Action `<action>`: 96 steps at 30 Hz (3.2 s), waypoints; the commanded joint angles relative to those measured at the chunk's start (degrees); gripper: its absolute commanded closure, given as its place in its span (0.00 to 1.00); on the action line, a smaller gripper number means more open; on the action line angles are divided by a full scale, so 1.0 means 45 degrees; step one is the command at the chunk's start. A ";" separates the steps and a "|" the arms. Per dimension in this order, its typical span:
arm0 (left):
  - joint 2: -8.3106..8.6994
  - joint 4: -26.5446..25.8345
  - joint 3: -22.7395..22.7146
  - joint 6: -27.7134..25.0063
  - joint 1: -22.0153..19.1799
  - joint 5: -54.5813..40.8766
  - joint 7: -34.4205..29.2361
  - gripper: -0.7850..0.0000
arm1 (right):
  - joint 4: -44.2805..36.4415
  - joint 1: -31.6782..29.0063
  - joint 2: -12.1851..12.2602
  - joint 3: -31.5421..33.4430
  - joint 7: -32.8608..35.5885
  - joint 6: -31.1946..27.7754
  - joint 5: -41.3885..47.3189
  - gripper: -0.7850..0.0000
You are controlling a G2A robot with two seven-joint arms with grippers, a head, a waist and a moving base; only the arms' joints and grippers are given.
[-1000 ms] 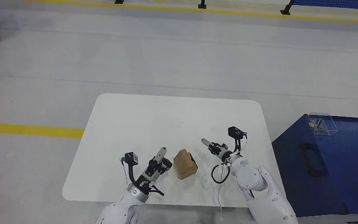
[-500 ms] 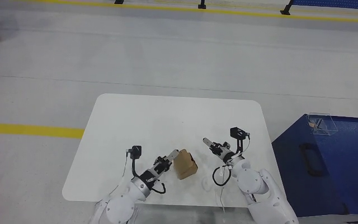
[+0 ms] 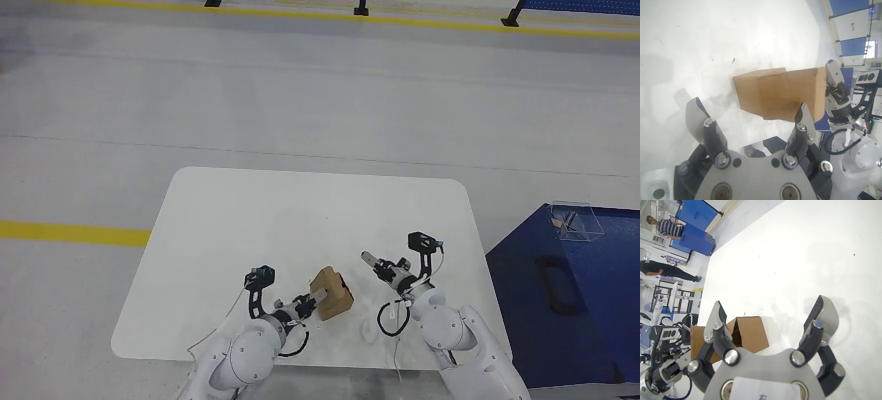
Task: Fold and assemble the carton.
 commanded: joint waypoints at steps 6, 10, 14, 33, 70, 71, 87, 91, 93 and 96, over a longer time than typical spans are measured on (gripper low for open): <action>-0.0176 0.0971 0.0539 0.0256 -0.0799 -0.0193 0.0444 0.00 | -0.0127 -0.0183 0.0000 -0.0025 -0.0066 -0.0381 -0.0103 0.00; -0.0262 0.1280 0.0749 0.0267 -0.1005 -0.0441 0.0680 0.00 | -0.0378 -0.0427 0.0045 -0.0016 -0.0047 -0.0900 -0.0476 0.00; -0.0346 0.1558 0.0930 0.0067 -0.1118 -0.0838 0.0907 0.00 | -0.0518 -0.0606 0.0078 0.0017 0.0049 -0.0932 -0.0851 0.00; -0.0424 0.1861 0.0418 -0.1429 -0.0933 -0.3037 0.1498 0.00 | -0.0137 -0.0214 -0.0135 -0.1271 0.0108 -0.0033 -0.2314 0.00; -0.0366 0.2341 0.0251 -0.2443 -0.0713 -0.4327 0.2137 0.36 | -0.0448 -0.0613 -0.0450 -0.2001 -0.1363 0.1458 -0.4270 0.00; -0.0365 0.2350 0.0266 -0.2445 -0.0713 -0.4326 0.2142 0.36 | -0.0386 -0.0587 -0.0461 -0.2026 -0.1306 0.1430 -0.4274 0.00; -0.0369 0.2574 0.0588 -0.2029 -0.0903 -0.4045 0.2229 0.35 | 0.0181 -0.0310 -0.0600 -0.1886 -0.1072 0.1350 -0.4082 0.00; -0.0378 0.2615 0.0661 -0.1977 -0.0962 -0.4032 0.2246 0.36 | 0.0312 -0.0260 -0.0634 -0.1895 -0.1048 0.1327 -0.4099 0.00; -0.0381 0.2594 0.0674 -0.2000 -0.0975 -0.4066 0.2269 0.35 | 0.0302 -0.0268 -0.0651 -0.1923 -0.1031 0.1228 -0.4066 0.00; -0.0377 0.2517 0.0664 -0.2091 -0.0948 -0.4130 0.2303 0.32 | 0.0163 -0.0359 -0.0660 -0.1838 -0.1114 0.1094 -0.3961 0.00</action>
